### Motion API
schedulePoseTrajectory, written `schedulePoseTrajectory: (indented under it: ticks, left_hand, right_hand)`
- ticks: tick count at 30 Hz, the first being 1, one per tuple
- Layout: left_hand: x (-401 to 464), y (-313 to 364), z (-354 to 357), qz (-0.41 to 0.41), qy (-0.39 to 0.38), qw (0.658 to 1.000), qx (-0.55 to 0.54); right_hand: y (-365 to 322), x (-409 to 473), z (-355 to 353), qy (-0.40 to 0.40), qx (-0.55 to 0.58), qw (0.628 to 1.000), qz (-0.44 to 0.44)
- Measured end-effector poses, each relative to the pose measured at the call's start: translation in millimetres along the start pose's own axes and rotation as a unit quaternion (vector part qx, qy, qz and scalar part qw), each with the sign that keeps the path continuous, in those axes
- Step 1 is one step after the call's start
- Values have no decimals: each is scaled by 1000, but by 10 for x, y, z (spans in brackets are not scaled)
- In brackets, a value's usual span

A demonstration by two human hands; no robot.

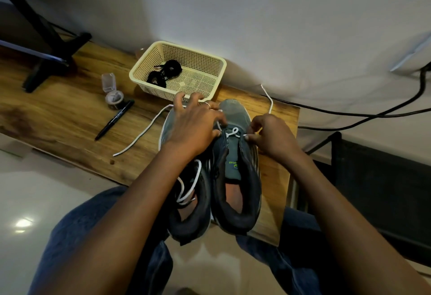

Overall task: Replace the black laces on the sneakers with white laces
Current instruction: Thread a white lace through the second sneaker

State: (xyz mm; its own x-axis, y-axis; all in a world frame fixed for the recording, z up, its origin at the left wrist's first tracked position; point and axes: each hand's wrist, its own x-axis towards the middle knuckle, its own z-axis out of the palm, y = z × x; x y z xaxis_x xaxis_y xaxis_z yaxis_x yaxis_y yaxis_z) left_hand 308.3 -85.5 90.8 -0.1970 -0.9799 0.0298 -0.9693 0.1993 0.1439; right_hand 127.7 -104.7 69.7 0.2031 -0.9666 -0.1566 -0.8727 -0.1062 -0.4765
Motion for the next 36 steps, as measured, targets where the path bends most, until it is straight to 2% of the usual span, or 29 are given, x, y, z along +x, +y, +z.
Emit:
schedulePoseTrajectory:
  ticks: [3, 9, 15, 24, 26, 30, 34, 36]
  left_hand:
    - [7, -18, 3, -44, 36, 998, 12]
    - [10, -52, 12, -127, 56, 990, 30]
    - [13, -71, 16, -167, 29, 985, 39]
    - [26, -61, 7, -192, 8, 981, 33]
    - [22, -89, -14, -190, 4, 981, 33]
    - [3, -165, -128, -181, 37, 983, -4]
    - [-51, -218, -235, -186, 93, 970, -128]
    - [-102, -198, -318, -182, 114, 965, -153]
  right_hand:
    - [3, 11, -12, -12, 5, 1000, 8]
    - [33, 14, -119, -30, -6, 997, 68]
    - [97, -1, -255, -64, -1, 991, 115]
    - [131, -3, -302, -90, -4, 989, 118]
    - [134, -22, -323, -93, 42, 989, 110]
    - [132, -90, -459, -68, 212, 969, 109]
    - [70, -164, -576, 30, 323, 941, 95]
    - [0, -227, -654, 86, 355, 928, 76]
